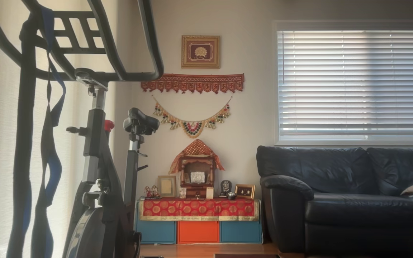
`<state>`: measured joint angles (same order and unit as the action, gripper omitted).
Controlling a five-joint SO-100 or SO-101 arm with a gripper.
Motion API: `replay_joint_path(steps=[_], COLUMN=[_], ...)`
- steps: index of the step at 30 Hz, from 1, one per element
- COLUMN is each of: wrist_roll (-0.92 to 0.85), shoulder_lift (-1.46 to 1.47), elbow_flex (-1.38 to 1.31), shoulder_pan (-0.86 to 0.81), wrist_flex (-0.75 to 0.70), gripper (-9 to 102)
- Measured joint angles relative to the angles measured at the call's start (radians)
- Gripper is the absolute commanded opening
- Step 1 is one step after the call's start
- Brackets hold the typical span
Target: Sort medicines into box.
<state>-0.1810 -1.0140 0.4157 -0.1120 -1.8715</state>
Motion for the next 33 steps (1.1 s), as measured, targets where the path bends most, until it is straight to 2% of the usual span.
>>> replay_joint_path(steps=[3,9,33], wrist_roll=[0.000,0.000,0.012], shoulder_lift=[-0.055,-0.166,-0.368], elbow_flex=[0.071,0.285,0.689], shoulder_pan=[0.002,0.018,0.032], wrist_flex=[0.012,0.170,0.568], gripper=[1,1,1])
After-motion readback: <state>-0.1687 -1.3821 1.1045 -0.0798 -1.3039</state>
